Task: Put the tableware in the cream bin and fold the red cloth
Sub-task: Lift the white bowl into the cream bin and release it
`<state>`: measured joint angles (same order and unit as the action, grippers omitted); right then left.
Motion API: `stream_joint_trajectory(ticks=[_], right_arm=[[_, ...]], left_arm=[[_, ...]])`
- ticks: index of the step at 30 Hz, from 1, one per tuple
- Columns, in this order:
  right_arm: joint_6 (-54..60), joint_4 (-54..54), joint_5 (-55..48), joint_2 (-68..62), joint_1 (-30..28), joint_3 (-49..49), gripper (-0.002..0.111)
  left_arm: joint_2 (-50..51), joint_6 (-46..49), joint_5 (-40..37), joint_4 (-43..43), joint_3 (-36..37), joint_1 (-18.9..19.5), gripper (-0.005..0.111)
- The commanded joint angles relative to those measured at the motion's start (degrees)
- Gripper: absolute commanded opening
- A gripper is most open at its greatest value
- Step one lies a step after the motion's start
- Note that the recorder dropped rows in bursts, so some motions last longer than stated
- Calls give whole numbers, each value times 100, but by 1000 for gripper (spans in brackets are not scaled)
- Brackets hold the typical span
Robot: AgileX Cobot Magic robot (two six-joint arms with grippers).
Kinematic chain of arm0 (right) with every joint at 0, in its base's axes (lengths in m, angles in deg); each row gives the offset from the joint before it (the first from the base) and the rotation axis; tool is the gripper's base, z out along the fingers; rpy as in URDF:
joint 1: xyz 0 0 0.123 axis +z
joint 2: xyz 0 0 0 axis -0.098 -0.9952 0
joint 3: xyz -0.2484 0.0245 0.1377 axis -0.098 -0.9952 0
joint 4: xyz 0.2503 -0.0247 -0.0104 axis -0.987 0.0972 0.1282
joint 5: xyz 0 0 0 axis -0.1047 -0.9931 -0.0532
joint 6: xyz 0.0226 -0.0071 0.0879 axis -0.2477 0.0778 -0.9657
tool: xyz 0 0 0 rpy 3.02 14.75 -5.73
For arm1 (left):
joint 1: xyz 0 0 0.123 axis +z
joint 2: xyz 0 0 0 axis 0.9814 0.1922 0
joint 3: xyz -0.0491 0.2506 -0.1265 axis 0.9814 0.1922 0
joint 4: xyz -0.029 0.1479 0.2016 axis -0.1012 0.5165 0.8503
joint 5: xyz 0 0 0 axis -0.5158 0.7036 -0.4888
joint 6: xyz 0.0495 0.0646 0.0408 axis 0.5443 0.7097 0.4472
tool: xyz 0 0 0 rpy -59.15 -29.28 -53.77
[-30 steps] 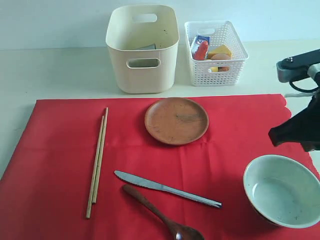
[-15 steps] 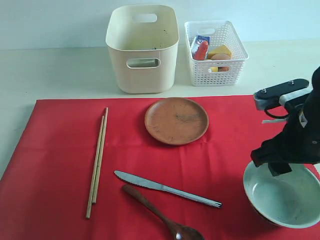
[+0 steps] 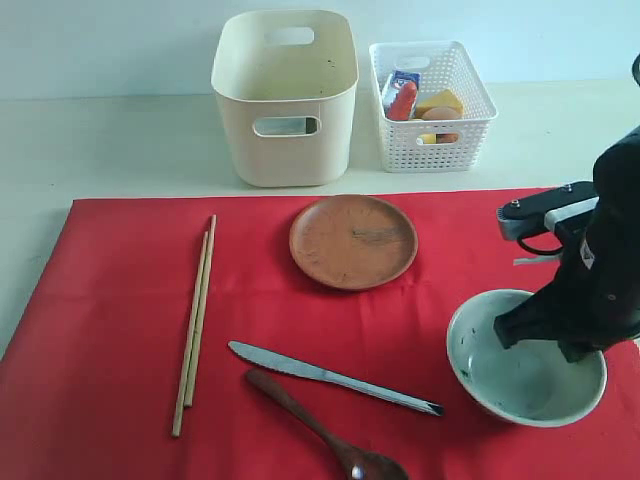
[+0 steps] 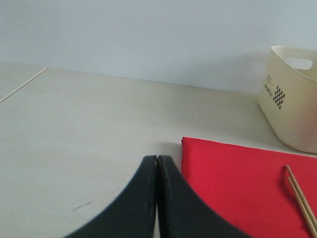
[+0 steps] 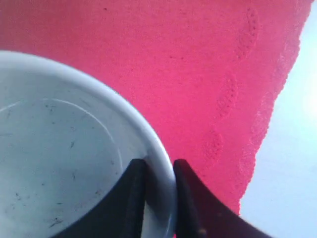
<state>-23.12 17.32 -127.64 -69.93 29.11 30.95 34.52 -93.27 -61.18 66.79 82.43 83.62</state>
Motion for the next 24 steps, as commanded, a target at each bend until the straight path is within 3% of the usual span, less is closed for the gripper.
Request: stream_joint_trajectory(ticks=[1,10,24], right_arm=[[246,-344,-235,466,-17,293,0],[458,-593,524,1141,-17,1467,0],[458,-667,3092,333,-17,2434,0]], left_arm=[[-38,14,20,-41,19,-27,3],[-38,14,20,-41,19,-27,3],[-38,14,20,-41,19,-27,3]])
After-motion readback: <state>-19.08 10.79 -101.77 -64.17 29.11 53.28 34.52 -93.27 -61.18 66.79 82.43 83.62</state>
